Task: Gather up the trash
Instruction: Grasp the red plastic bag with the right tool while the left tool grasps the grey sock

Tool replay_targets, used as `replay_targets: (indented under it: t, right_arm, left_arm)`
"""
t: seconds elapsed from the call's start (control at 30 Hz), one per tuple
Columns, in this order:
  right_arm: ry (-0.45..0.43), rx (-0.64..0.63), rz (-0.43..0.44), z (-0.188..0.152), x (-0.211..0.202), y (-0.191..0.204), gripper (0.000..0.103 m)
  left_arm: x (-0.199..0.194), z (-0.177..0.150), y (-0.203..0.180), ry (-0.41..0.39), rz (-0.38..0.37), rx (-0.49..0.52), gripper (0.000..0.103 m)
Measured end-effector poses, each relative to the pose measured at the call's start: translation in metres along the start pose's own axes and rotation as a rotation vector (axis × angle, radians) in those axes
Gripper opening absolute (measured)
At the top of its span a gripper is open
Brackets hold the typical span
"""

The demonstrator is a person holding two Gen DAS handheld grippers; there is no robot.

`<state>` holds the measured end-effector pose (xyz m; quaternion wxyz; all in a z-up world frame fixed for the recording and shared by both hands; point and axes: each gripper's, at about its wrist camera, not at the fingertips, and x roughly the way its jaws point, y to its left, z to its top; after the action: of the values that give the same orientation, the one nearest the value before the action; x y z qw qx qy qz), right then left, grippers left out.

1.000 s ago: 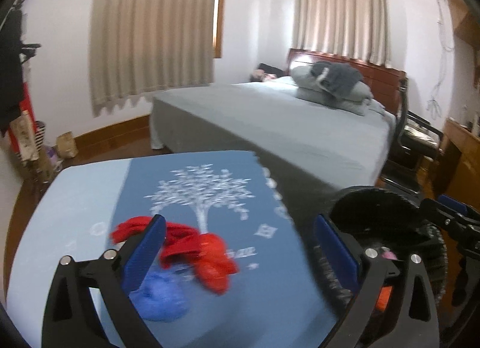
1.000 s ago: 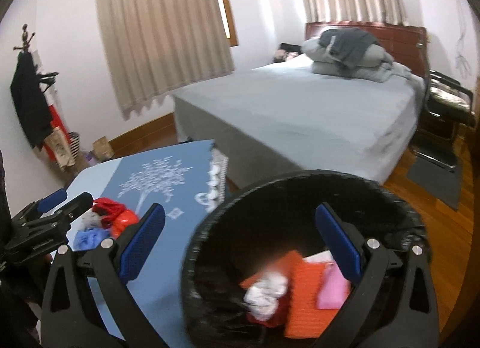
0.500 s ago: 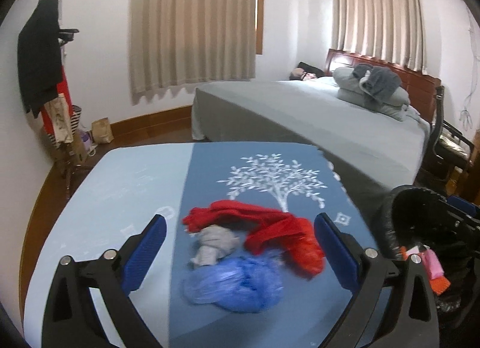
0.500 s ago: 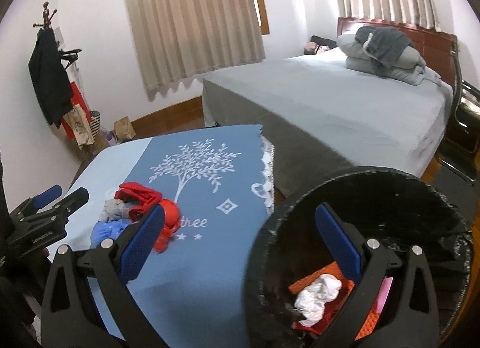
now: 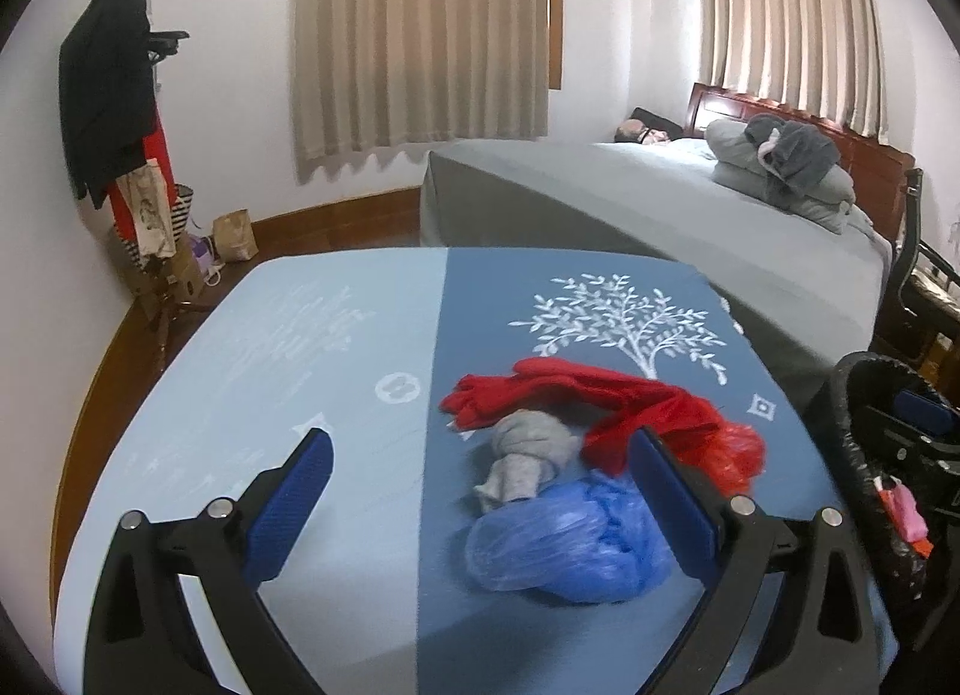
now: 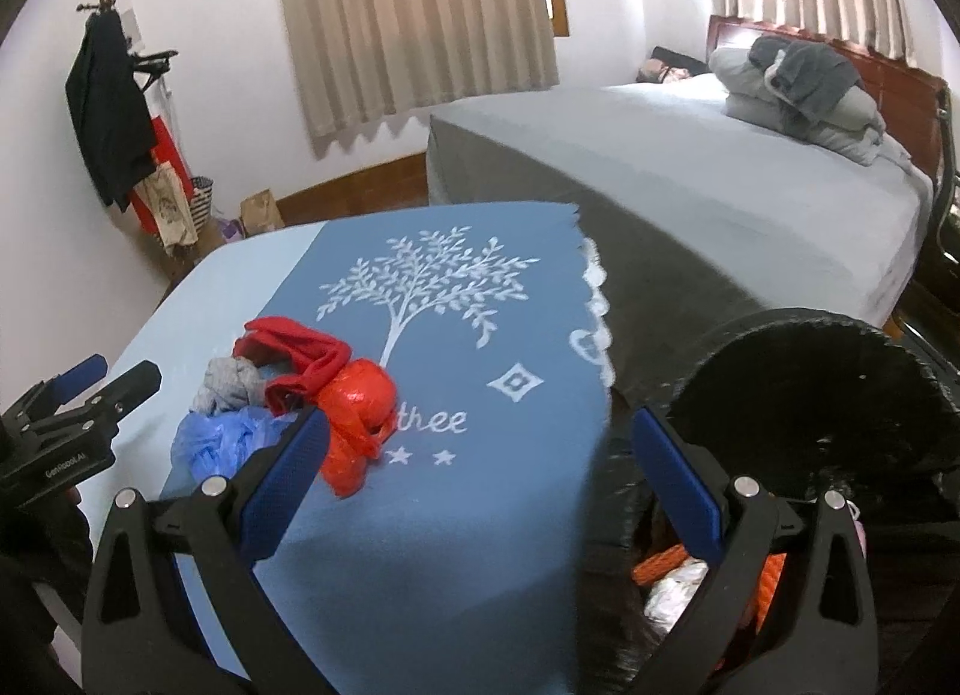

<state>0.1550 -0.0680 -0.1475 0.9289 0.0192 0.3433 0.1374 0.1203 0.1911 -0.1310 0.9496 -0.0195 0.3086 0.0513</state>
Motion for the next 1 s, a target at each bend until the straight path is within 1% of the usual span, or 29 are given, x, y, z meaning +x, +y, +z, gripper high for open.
replay_targets:
  t: [0.43, 0.8, 0.83, 0.9, 0.93, 1.0]
  right_arm:
    - [0.075, -0.074, 0.047, -0.010, 0.045, 0.038, 0.098]
    - [0.132, -0.091, 0.058, -0.011, 0.071, 0.047, 0.097]
    - [0.136, -0.090, 0.061, -0.011, 0.072, 0.048, 0.095]
    - [0.152, -0.089, 0.071, -0.012, 0.077, 0.049, 0.086]
    - [0.167, -0.089, 0.080, -0.012, 0.080, 0.049, 0.080]
    - [0.186, -0.083, 0.094, -0.013, 0.085, 0.048, 0.075]
  left_arm:
    - [0.016, -0.011, 0.021, 0.037, 0.024, -0.018, 0.097]
    - [0.023, -0.013, 0.027, 0.056, 0.020, -0.032, 0.097]
    - [0.024, -0.013, 0.027, 0.057, 0.019, -0.033, 0.097]
    - [0.025, -0.014, 0.027, 0.058, 0.018, -0.034, 0.097]
    - [0.026, -0.014, 0.028, 0.059, 0.017, -0.035, 0.097]
    - [0.027, -0.014, 0.027, 0.060, 0.013, -0.037, 0.097]
